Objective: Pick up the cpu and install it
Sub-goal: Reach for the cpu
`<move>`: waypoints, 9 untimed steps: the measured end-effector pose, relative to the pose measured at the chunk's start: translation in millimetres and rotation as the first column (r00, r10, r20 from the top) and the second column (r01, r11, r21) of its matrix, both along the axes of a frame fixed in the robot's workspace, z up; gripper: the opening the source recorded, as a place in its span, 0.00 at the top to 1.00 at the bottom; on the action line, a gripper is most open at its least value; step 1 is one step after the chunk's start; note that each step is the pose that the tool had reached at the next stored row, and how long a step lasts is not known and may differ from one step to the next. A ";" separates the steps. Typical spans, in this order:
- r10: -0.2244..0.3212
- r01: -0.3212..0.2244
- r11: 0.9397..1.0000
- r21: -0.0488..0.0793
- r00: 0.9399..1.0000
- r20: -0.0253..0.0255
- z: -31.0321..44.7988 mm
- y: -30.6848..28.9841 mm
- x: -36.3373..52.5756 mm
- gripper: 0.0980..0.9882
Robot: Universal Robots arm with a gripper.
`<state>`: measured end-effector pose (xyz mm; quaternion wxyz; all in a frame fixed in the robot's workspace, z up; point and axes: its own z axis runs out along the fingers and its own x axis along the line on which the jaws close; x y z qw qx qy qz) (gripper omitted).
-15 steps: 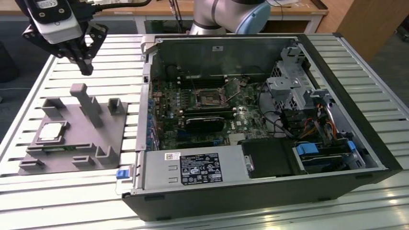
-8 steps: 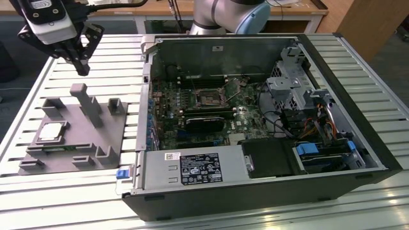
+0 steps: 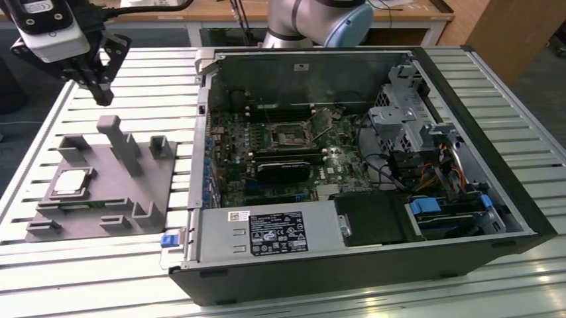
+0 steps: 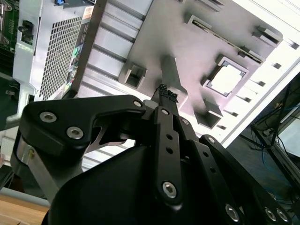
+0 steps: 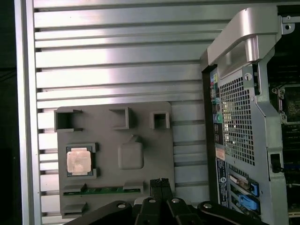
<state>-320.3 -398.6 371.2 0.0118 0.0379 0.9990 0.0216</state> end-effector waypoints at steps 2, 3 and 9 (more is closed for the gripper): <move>0.000 0.000 1.000 0.000 1.000 0.000 -0.3 0.0 -3.1 0.99; 0.000 0.000 1.000 0.000 1.000 0.000 -0.4 0.0 -4.4 0.99; 0.000 0.000 1.000 0.000 1.000 -0.001 -1.2 0.0 -11.2 0.99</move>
